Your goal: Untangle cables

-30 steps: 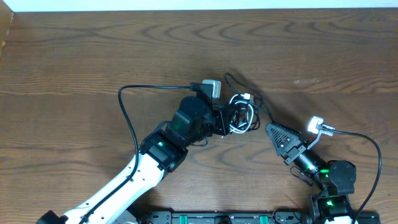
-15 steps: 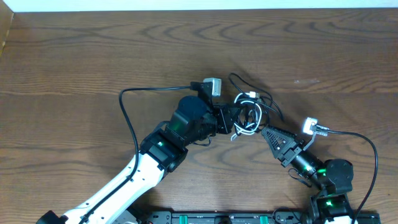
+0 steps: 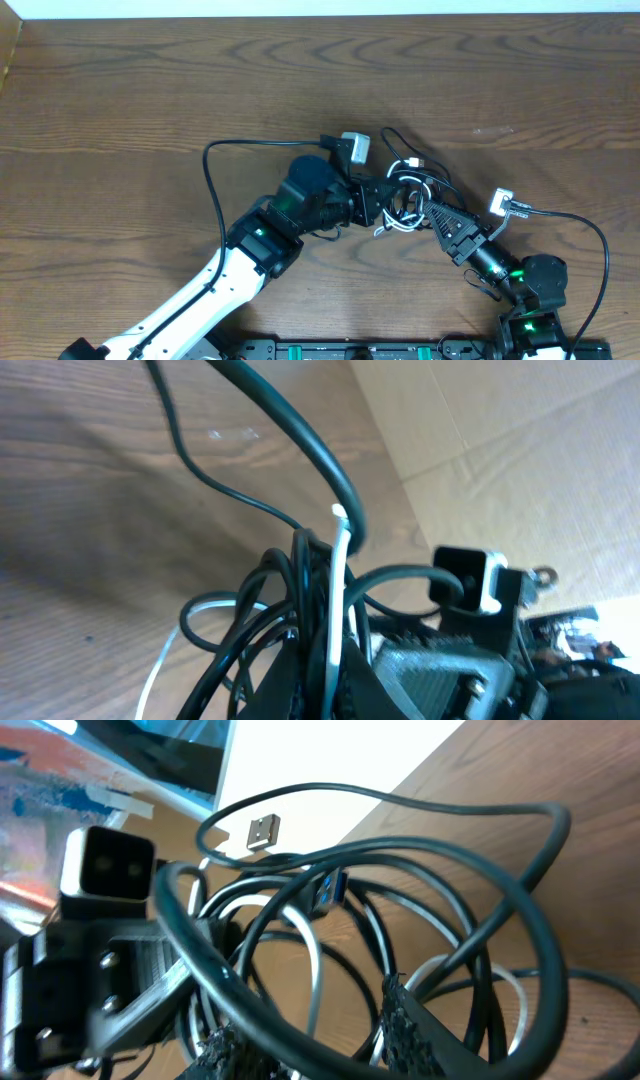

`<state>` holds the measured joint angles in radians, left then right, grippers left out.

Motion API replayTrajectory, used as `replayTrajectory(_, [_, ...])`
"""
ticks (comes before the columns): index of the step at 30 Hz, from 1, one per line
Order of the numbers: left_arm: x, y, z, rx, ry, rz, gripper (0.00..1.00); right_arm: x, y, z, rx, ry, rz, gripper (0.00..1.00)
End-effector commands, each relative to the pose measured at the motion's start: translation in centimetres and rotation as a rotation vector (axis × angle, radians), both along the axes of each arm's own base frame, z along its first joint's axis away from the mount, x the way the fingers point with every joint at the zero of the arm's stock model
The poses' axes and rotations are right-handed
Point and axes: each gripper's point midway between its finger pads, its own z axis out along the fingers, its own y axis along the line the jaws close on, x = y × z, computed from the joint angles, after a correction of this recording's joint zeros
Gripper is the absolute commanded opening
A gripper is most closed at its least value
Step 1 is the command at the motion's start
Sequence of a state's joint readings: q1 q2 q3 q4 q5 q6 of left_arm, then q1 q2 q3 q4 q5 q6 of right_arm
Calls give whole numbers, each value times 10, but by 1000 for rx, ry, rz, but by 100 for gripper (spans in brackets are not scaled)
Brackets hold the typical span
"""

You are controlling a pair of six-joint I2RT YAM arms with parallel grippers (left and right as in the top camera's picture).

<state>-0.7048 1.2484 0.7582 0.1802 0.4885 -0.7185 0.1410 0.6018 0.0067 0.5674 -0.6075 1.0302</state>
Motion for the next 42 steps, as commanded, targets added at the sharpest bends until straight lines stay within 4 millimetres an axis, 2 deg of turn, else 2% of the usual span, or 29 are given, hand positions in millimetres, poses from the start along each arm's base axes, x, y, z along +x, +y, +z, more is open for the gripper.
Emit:
replayTrajectory(1, [-16,-12,6,-5,-40,-84,8,2,-1,-2,3,10,-17,32])
replayTrajectory(4, [-23,-17,6,-2,-53,-108,8,2,-1,-2,7,17,-16,30])
replayTrajectory(6, [-23,-17,6,-1,-54,-109,8,2,-1,-3,7,19,-17,21])
replayTrajectory(9, [-17,-14,4,14,-61,-70,8,3,-3,-4,5,25,-27,2])
replayTrajectory(12, [-7,-10,2,35,-75,-10,9,7,-8,-12,-2,58,-66,1])
replayTrajectory(13, [-3,-7,1,46,-80,15,15,8,-11,-17,-6,80,-87,1])
replayTrajectory(14, [0,-5,-1,57,-81,37,17,10,-13,-21,-11,98,-105,1])
replayTrajectory(16, [8,3,-8,97,-78,95,34,12,-19,-29,-9,141,-141,1])
replayTrajectory(17, [11,7,-12,118,-74,120,53,13,-20,-32,-4,160,-154,1])
replayTrajectory(18, [14,12,-18,146,-68,150,66,14,-22,-35,3,178,-166,1])
replayTrajectory(20, [18,24,-31,213,-46,205,86,14,-23,-37,1,188,-176,1])
replayTrajectory(22, [18,32,-43,263,-19,235,90,14,-24,-37,2,188,-178,1])
replayTrajectory(27, [11,41,-59,311,56,254,91,15,-25,-38,10,197,-190,1])
replayTrajectory(31, [4,47,-70,326,141,283,91,19,-31,-36,108,261,-240,1])
replayTrajectory(33, [1,50,-74,340,164,287,91,23,-36,-30,177,271,-280,1])
replayTrajectory(35, [0,52,-77,352,173,285,91,27,-39,-13,231,225,-293,1])
replayTrajectory(40, [-1,52,-78,357,178,285,91,26,-43,51,377,20,-270,1])
replayTrajectory(42, [-1,52,-78,355,180,287,91,28,-46,68,420,-5,-276,1])
